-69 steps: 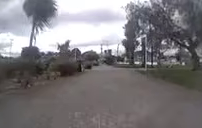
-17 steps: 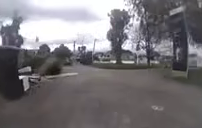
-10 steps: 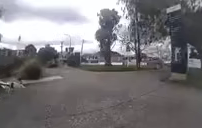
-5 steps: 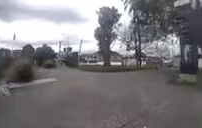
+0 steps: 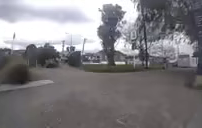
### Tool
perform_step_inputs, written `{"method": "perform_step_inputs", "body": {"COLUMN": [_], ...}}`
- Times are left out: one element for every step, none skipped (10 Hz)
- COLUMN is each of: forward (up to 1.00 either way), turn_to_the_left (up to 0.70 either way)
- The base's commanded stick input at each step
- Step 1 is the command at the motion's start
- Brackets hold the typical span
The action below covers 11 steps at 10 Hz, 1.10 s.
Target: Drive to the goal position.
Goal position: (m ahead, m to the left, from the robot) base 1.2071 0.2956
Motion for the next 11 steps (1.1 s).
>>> {"method": "perform_step_inputs", "body": {"forward": [1.00,1.00,1.00,1.00,1.00,1.00,1.00,1.00,1.00,1.00,1.00], "turn_to_the_left": [0.00,0.00,0.00,0.00,0.00,0.00,0.00,0.00,0.00,0.00,0.00]}}
